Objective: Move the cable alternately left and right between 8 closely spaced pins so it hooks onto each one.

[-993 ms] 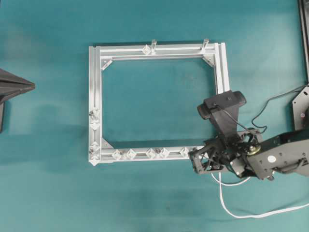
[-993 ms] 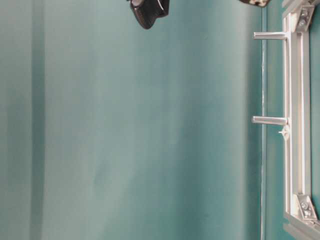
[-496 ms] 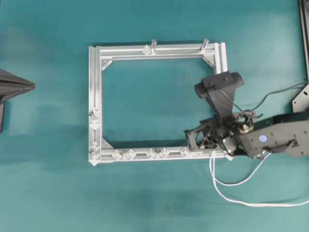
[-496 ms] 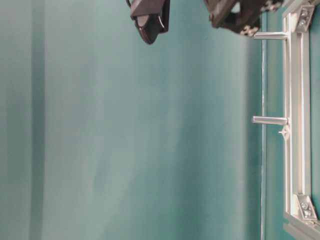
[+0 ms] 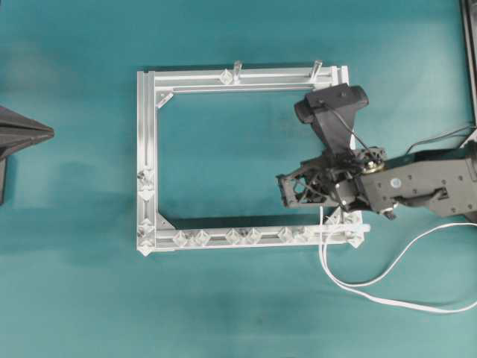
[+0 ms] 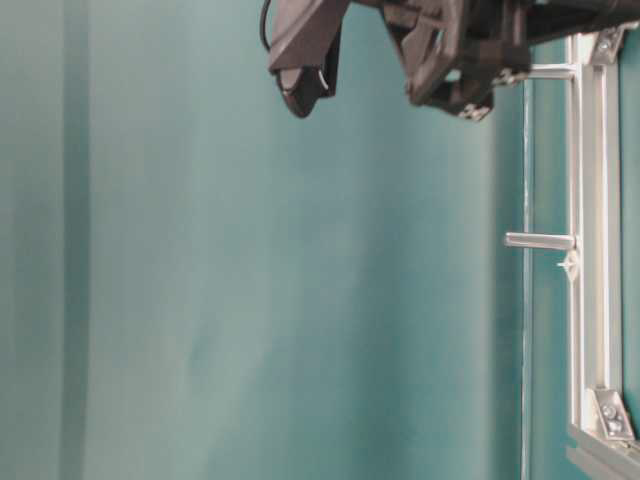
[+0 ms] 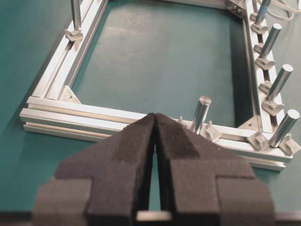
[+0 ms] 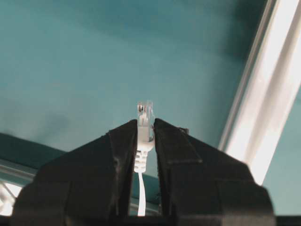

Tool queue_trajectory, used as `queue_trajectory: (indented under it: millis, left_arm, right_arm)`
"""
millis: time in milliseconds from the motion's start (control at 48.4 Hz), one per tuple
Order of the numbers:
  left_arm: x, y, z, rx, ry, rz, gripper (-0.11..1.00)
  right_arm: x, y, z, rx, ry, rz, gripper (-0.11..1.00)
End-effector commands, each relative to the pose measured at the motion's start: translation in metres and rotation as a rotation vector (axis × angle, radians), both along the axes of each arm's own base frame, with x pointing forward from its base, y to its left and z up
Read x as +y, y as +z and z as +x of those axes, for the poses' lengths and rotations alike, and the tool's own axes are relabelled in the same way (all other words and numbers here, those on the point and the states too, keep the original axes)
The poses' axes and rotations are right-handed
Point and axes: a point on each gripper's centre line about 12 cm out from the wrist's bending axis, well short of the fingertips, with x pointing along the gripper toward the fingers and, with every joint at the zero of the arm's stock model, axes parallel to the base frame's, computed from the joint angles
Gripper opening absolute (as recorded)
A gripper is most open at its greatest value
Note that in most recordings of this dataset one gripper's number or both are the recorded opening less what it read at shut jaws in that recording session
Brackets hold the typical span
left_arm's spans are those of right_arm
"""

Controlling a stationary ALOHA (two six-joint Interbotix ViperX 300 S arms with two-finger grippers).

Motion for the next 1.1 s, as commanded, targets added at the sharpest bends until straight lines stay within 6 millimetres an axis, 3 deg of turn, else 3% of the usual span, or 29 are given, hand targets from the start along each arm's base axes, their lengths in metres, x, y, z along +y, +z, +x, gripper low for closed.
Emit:
queue_trajectory:
  millis: [0,414,641,1075]
  left_arm:
    - [0.0,0.009,0.002,-0.017,0.002,-0.001,0.0]
    - [0.0,0.007,0.002,-0.011,-0.002,-0.004,0.0]
    - [0.0,0.006,0.002,-0.013,-0.003,-0.002,0.0]
    - [0.0,0.006,0.002,-0.011,-0.003,-0.002,0.0]
  right_arm:
    - [-0.001,0.01,0.012,-0.045,0.01,0.004,0.14]
    - [-0.003,0.01,0.057,-0.064,0.057,-0.01,0.14]
    - [0.01,0.012,0.072,-0.085,0.068,0.014,0.14]
    - [0.049,0.01,0.067,-0.057,0.07,0.065,0.14]
